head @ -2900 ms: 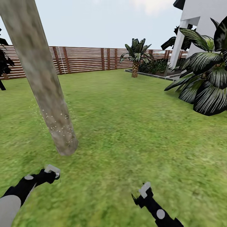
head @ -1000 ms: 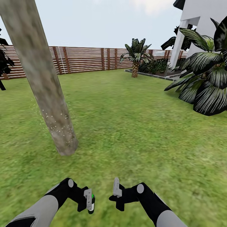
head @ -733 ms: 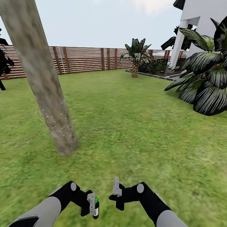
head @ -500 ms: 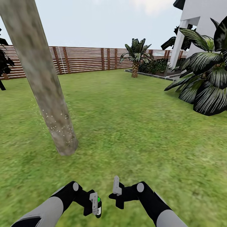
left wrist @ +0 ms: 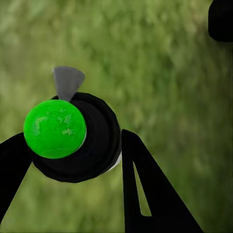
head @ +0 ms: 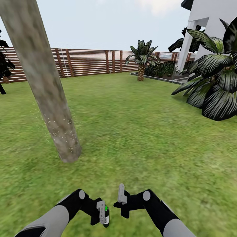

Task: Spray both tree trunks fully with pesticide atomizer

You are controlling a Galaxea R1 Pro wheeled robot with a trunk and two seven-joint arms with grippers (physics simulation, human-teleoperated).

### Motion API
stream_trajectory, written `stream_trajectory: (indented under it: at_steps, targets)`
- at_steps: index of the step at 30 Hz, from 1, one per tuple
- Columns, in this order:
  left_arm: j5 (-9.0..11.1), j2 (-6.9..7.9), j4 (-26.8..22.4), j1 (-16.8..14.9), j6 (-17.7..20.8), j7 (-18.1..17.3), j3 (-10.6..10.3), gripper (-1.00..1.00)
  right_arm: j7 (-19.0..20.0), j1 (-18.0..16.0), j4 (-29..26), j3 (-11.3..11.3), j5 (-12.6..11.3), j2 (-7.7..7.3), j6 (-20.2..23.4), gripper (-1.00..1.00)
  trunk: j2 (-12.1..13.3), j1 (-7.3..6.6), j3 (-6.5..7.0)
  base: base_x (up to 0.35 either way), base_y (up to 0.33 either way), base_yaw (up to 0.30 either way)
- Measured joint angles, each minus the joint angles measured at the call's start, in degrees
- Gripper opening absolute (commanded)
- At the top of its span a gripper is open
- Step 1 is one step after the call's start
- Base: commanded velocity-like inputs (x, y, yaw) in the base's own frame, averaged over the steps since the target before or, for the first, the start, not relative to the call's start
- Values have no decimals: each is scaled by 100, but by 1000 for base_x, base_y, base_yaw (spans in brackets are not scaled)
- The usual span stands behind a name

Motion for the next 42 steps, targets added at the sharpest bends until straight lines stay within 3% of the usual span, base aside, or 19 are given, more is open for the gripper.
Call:
stream_trajectory:
  at_steps: [18, 23, 42]
  targets:
    - [18, -116, 0, 0, -27, -3, 19, -100, 0, 0, 0, 0, 1, -2, 4, -100, 0, 0, 0, 0, 0, 0]
    - [309, -110, 0, 0, -212, -39, 19, -100, 0, 0, 0, 0, 2, -2, 4, -100, 0, 0, 0, 0, 0, 0]
    - [343, -132, 17, 0, -248, -134, 10, -100, 0, 0, 0, 0, 10, -2, 4, -100, 0, 0, 0, 0, 0, 0]
